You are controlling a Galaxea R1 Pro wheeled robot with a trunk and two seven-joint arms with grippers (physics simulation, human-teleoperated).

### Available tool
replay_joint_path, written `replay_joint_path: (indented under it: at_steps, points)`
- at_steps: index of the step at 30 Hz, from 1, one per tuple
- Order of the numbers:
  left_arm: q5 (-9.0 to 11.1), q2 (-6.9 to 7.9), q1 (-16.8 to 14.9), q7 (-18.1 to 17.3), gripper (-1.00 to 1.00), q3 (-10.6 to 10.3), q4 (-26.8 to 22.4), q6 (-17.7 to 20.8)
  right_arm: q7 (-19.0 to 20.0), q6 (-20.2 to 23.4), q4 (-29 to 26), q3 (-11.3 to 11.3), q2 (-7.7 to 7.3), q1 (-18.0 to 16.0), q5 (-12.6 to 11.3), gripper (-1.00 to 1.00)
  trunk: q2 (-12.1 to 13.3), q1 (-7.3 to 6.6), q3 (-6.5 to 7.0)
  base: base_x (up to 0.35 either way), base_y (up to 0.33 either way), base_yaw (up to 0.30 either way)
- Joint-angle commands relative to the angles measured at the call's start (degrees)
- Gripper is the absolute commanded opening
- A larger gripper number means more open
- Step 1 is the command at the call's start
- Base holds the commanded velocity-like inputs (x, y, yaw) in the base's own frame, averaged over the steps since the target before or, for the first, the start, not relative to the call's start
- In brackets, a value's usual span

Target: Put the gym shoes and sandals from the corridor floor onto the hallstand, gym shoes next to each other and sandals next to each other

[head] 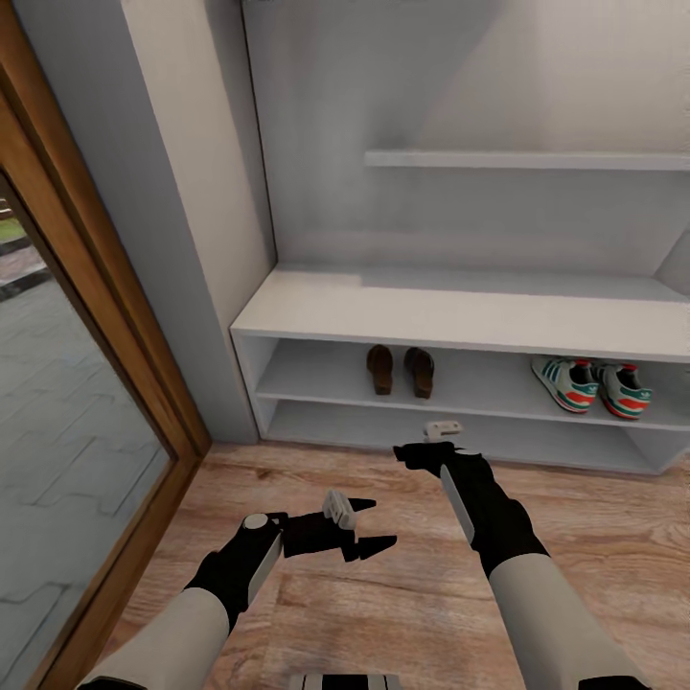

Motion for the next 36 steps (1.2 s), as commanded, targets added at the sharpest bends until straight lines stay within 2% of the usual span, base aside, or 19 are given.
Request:
replay_joint_path:
  at_steps: [1,14,20,25,32,36]
  points:
    - [-0.1,0.01,0.0,0.0,1.00,-0.1,0.0,-0.4,0.2,0.3,-0.1,0.0,0.01,0.0,0.2,1.00,0.0,-0.01,0.05,-0.001,0.000,-0.070]
    - [-0.1,0.01,0.0,0.0,1.00,-0.1,0.0,-0.4,0.2,0.1,0.2,0.0,0.01,0.0,0.0,1.00,0.0,-0.01,0.49,0.000,0.000,-0.023]
    - [-0.1,0.01,0.0,0.0,1.00,-0.1,0.0,-0.4,0.3,0.1,2.2,0.0,0.01,0.0,0.0,1.00,0.0,-0.01,0.49,0.000,0.000,0.000]
    - [-0.1,0.01,0.0,0.0,1.00,-0.1,0.0,-0.4,0.4,0.0,5.6,0.0,0.01,0.0,0.0,1.00,0.0,-0.14,1.60,0.000,0.000,0.000]
    - [-0.1,0.01,0.0,0.0,1.00,-0.1,0.0,-0.4,0.4,-0.4,6.6,0.1,0.09,0.0,-0.1,1.00,0.1,-0.32,3.15,0.000,0.000,0.000]
    - [-0.1,0.01,0.0,0.0,1.00,-0.1,0.0,-0.4,0.4,-2.2,6.8,0.1,0.09,0.0,-0.1,1.00,0.2,-0.42,4.04,0.000,0.000,0.000]
